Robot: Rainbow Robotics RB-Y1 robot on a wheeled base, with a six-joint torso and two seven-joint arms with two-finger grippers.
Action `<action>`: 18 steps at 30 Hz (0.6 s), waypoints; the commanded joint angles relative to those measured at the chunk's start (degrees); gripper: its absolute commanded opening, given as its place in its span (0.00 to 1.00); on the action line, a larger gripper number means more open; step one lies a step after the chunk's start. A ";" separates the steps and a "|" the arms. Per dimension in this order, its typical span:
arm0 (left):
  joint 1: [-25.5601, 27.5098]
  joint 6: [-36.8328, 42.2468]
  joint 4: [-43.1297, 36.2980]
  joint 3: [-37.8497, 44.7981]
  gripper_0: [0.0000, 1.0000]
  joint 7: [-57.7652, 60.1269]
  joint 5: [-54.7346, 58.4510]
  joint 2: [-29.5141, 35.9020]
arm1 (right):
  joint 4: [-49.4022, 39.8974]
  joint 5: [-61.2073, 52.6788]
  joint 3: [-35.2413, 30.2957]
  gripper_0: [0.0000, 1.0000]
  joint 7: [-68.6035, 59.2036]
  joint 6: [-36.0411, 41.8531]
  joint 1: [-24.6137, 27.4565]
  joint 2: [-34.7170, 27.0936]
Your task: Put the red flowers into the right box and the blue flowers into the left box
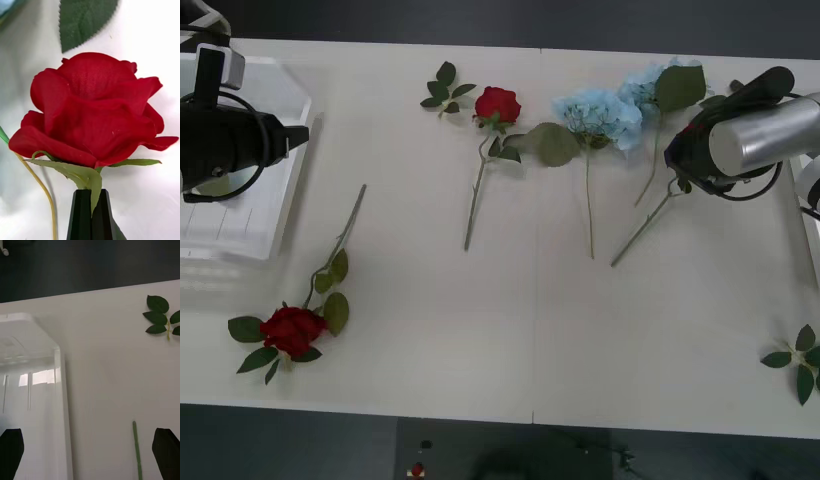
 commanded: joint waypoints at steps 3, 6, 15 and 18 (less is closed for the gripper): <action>-1.42 -0.71 -2.06 -2.90 1.00 -1.81 -0.48 2.49 | -7.07 -4.42 -3.23 0.00 11.23 5.90 -2.95 -7.64; -1.42 -0.45 -2.06 -4.57 1.00 -2.17 -0.66 2.58 | -10.32 -7.68 -3.41 0.00 15.54 8.44 -2.95 -11.68; -4.14 12.82 -2.06 -8.44 1.00 -3.48 6.02 2.84 | -17.44 -13.21 -3.41 0.00 29.25 13.81 -3.04 -21.88; -4.05 15.19 -2.06 -8.44 1.00 -4.19 8.57 3.37 | -19.11 -13.30 -3.41 0.00 33.64 15.39 -2.95 -25.22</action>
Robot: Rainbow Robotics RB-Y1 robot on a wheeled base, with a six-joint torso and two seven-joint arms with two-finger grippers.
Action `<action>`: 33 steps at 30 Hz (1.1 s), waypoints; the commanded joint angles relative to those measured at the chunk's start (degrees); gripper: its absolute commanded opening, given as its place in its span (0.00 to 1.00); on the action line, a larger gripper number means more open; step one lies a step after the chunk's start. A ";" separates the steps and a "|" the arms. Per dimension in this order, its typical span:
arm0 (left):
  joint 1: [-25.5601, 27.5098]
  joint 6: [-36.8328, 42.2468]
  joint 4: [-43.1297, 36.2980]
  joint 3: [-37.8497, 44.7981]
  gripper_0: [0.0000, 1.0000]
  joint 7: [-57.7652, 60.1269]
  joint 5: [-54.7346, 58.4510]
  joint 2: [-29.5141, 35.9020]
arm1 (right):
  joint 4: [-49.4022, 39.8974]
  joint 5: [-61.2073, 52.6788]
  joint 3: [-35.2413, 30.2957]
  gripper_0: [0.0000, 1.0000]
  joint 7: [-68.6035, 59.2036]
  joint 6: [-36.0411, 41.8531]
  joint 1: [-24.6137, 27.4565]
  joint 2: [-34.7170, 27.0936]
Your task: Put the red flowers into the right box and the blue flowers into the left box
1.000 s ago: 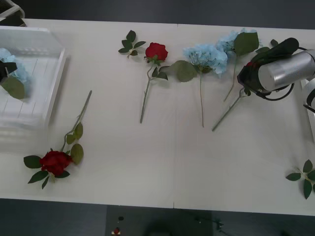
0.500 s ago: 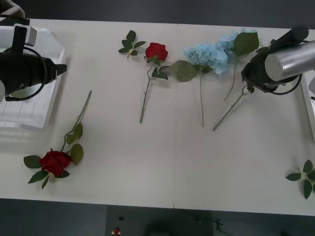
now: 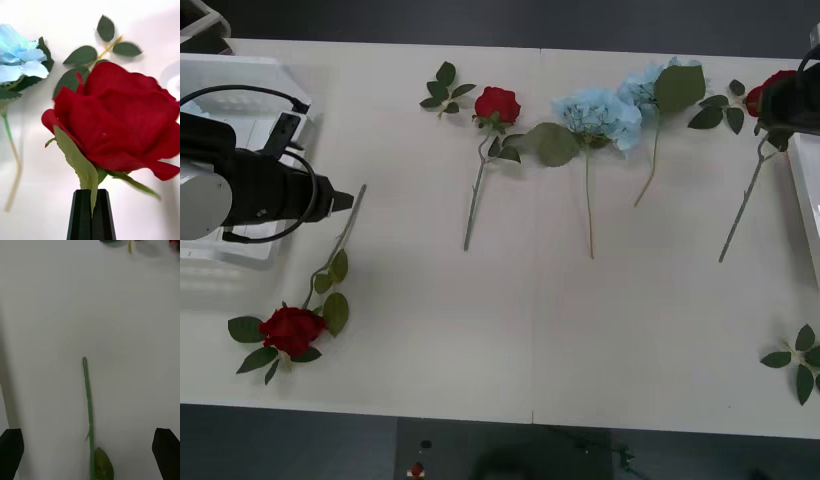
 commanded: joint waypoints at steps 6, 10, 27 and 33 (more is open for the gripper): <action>-1.58 2.86 -1.51 1.35 1.00 -4.38 2.88 3.37 | -2.78 0.76 0.09 0.00 13.16 1.66 -2.22 -10.41; -1.84 1.28 -1.43 3.20 1.00 -3.50 2.71 2.93 | -1.38 2.69 0.26 0.00 17.74 1.57 -2.22 -12.96; -2.72 -1.10 -1.16 3.99 1.00 49.23 33.47 4.52 | 13.83 8.23 11.25 0.00 23.80 -13.90 -2.30 -14.28; -2.81 -1.10 -1.25 3.90 1.00 71.29 44.72 6.27 | 16.11 7.70 12.13 0.00 23.71 -14.95 -2.30 -13.40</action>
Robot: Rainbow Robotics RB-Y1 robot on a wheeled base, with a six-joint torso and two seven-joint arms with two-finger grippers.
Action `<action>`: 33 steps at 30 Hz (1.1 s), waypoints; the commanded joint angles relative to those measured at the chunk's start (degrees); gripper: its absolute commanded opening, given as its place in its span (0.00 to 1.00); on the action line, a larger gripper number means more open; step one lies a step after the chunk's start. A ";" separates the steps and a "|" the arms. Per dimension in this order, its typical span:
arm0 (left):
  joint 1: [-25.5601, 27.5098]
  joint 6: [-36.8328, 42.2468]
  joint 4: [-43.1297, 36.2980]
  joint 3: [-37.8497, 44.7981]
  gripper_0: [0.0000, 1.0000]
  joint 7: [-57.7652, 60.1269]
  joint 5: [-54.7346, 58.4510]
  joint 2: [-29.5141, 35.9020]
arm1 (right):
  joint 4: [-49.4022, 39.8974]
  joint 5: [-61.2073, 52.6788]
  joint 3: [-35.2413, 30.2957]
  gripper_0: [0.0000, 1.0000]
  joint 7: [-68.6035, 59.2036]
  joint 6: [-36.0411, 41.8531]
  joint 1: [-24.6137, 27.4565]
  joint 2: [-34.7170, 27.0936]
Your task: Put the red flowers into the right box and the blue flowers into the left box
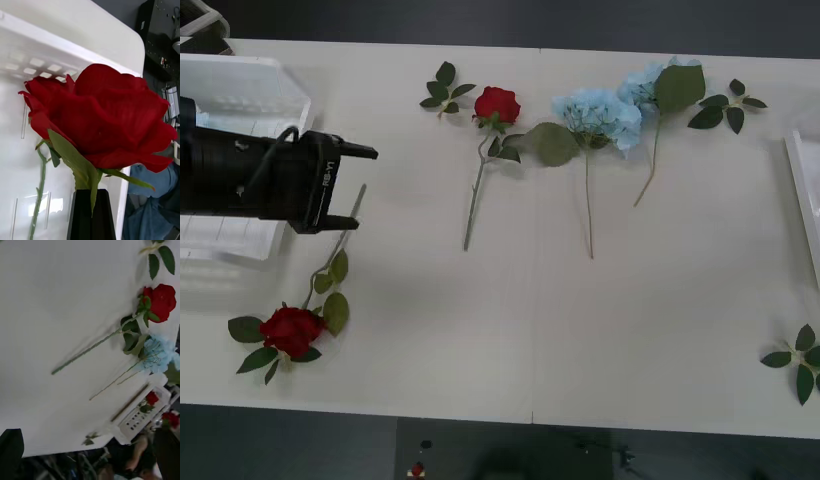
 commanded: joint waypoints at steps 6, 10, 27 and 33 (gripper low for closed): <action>-3.20 -0.66 -1.31 -0.76 1.00 10.69 4.91 2.67 | 2.35 0.00 -2.70 0.88 0.44 -1.26 -1.92 -0.44; -4.79 -0.04 -1.49 -2.78 1.00 10.43 6.23 3.20 | 2.00 0.00 -2.61 1.00 0.70 -1.52 -1.92 -0.35; -4.52 3.12 -7.03 -4.45 1.00 20.71 -2.65 4.43 | -3.54 -11.34 -3.40 1.00 -0.35 3.84 -1.92 -1.06; -3.38 3.12 -6.23 -4.27 1.00 31.34 -11.70 6.45 | -8.99 -18.63 -4.19 1.00 -7.91 8.41 -1.92 -0.53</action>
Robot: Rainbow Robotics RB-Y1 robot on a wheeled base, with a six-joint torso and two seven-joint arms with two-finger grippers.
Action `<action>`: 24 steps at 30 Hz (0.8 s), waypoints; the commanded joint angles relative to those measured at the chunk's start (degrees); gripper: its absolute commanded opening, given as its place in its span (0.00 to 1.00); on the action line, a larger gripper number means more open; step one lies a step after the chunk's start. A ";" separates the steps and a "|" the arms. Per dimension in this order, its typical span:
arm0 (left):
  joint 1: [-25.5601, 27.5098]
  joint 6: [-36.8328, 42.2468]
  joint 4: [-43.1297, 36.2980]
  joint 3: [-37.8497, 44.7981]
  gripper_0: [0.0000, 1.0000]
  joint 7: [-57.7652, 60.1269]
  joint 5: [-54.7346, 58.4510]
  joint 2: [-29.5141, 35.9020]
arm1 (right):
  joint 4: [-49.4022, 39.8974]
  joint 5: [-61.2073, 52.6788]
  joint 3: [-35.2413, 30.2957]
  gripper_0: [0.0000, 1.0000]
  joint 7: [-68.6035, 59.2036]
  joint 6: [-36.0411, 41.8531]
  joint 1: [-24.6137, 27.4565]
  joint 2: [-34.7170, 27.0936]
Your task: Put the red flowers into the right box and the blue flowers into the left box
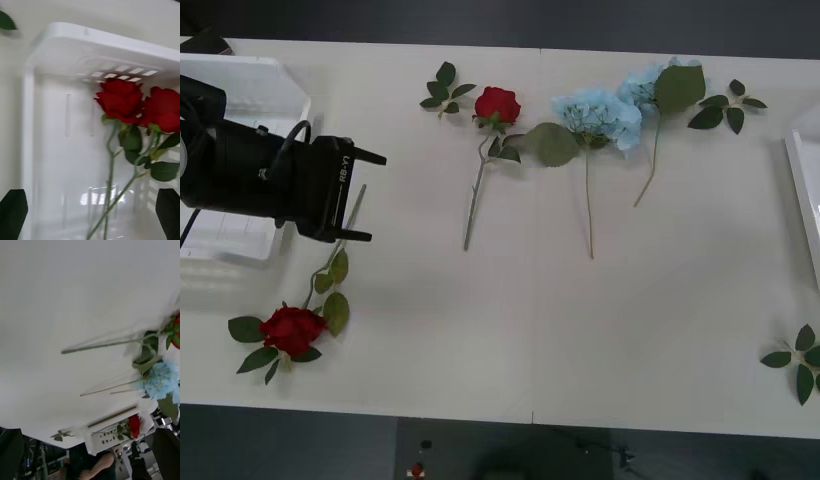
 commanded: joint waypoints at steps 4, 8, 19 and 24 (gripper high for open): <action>1.40 0.17 1.38 1.63 1.00 8.07 -8.42 4.47 | -7.96 -3.78 -1.29 1.00 -15.90 3.26 -1.92 0.74; 4.47 1.05 1.73 2.24 1.00 10.70 -14.13 6.49 | -11.92 -0.79 -1.29 1.00 -26.18 3.26 -1.92 3.64; 15.37 7.47 0.85 6.29 1.00 15.80 -31.01 4.82 | -12.97 12.22 -1.29 1.00 -54.40 -0.61 -1.92 16.73; 16.34 7.82 0.85 6.37 1.00 21.51 -35.67 2.44 | -8.75 20.22 -1.29 1.00 -62.13 -4.74 -2.45 23.50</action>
